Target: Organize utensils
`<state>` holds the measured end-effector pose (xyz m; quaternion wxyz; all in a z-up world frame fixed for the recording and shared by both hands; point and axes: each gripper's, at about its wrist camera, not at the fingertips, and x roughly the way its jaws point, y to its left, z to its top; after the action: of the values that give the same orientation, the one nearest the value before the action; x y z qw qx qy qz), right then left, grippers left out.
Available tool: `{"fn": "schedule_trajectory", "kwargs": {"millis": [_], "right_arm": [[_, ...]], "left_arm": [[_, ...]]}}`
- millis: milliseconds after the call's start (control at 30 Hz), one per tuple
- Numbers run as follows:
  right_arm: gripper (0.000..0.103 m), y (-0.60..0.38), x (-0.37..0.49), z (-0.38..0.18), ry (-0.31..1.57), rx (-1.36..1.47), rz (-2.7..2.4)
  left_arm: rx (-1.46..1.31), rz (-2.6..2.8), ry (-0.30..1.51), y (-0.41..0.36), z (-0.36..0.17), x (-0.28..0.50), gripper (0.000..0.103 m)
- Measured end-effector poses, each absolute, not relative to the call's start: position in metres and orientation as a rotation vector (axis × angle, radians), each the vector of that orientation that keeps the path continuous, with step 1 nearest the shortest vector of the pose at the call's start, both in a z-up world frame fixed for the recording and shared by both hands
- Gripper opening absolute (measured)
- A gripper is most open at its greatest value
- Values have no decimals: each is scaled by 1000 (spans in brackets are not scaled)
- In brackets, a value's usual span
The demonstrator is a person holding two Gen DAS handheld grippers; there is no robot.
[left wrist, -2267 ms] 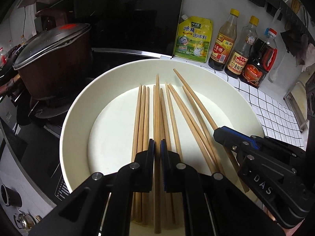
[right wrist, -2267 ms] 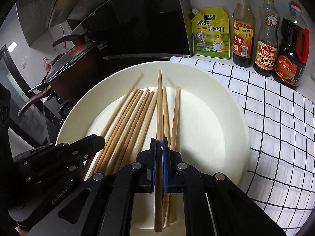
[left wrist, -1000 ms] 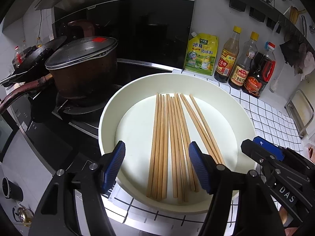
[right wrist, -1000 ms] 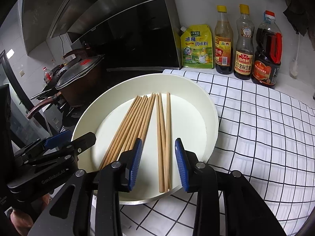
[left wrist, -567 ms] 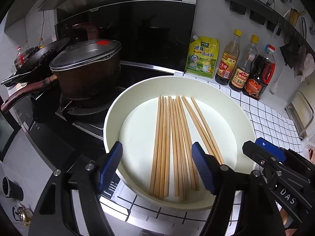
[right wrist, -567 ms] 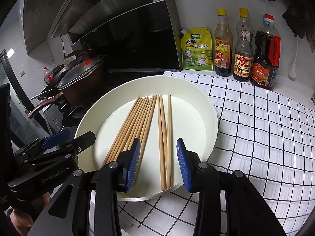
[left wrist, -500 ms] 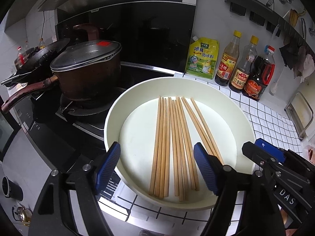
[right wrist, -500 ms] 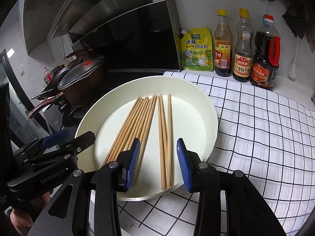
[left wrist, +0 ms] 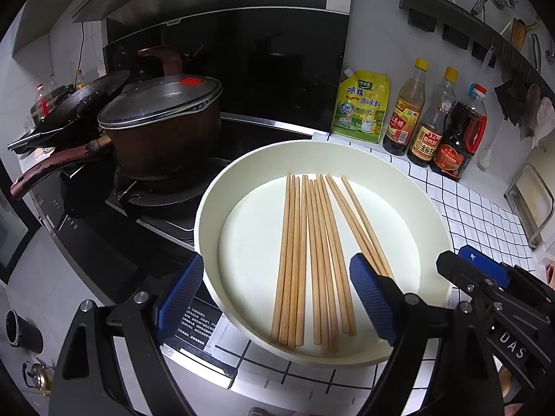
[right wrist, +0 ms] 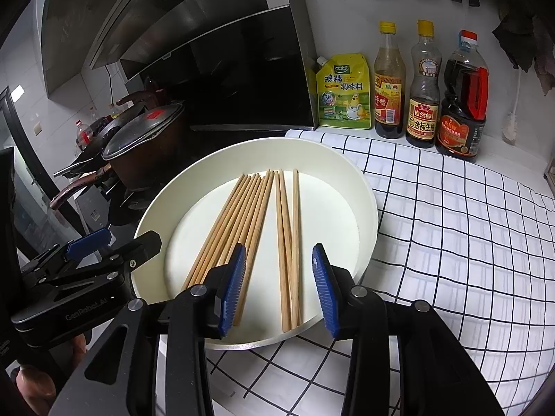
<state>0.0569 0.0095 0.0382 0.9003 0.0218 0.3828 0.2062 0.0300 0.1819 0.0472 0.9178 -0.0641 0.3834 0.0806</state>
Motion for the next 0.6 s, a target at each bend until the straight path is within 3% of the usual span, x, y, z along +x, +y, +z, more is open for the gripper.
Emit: {"fn": "schedule_trajectory", "kwargs": {"millis": [200, 600], "right_arm": [[42, 9, 56, 38, 792, 46, 420], [42, 8, 56, 36, 796, 44, 419]], "left_arm": [[-134, 180, 774, 183, 49, 28, 95], [-123, 230, 792, 187, 46, 31, 96]]}}
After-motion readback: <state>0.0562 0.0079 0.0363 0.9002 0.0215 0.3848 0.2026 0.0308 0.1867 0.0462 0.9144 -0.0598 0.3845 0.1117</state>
